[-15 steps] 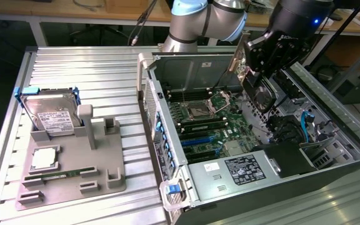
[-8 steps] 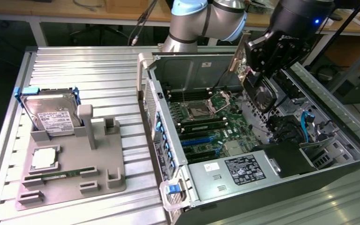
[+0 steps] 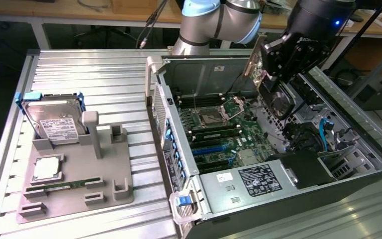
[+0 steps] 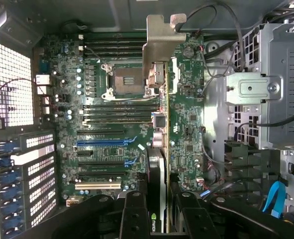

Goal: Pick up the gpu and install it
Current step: 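Insert the gpu into the slot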

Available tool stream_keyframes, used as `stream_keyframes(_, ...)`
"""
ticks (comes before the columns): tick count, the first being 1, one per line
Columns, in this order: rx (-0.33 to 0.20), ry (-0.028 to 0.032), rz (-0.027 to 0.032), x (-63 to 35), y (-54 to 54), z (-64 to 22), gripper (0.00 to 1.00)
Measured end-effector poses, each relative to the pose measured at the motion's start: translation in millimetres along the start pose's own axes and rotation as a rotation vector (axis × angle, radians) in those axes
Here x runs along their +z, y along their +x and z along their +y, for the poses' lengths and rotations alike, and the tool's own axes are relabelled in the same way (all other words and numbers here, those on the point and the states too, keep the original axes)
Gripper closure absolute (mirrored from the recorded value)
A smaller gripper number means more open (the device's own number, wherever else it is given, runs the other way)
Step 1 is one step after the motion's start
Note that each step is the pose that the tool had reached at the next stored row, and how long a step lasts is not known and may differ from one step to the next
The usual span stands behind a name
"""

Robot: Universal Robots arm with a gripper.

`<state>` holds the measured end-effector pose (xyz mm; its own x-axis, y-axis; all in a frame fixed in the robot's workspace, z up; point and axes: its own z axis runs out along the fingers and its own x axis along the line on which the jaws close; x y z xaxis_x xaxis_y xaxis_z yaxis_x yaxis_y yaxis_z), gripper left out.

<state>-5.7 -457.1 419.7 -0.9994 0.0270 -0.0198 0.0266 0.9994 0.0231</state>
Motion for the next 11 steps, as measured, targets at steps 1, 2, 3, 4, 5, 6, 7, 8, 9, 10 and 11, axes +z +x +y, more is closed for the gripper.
stream_keyframes(1, 0.000, 0.0000, 0.0000, 0.0, -0.2, 0.0, 0.73)
stream_keyframes(2, 0.000, 0.0000, 0.0000, 0.0, -0.4, 0.0, 0.73)
stream_keyframes(3, 0.000, 0.0000, 0.0000, 0.0, -0.6, 0.0, 0.73)
stream_keyframes(4, 0.000, 0.0001, 0.0000, 0.0, -0.8, 0.0, 0.73)
stream_keyframes(5, 0.000, 0.0000, 0.0000, 0.0, -1.2, 0.0, 0.73)
stream_keyframes(6, 0.000, 0.0001, 0.0000, 0.0, -1.6, 0.0, 0.73)
stream_keyframes(7, 0.000, 0.0001, 0.0000, 0.0, -1.7, 0.0, 0.73)
stream_keyframes(8, 0.000, 0.0001, 0.0000, 0.0, -1.9, 0.0, 0.73)
stream_keyframes(9, 0.000, 0.0001, 0.0000, 0.0, -2.3, 0.0, 0.73)
stream_keyframes(10, 0.000, 0.0001, 0.0000, 0.0, -2.6, 0.1, 0.73)
stream_keyframes(11, 0.000, 0.0000, 0.0000, 0.0, -2.8, 0.1, 0.73)
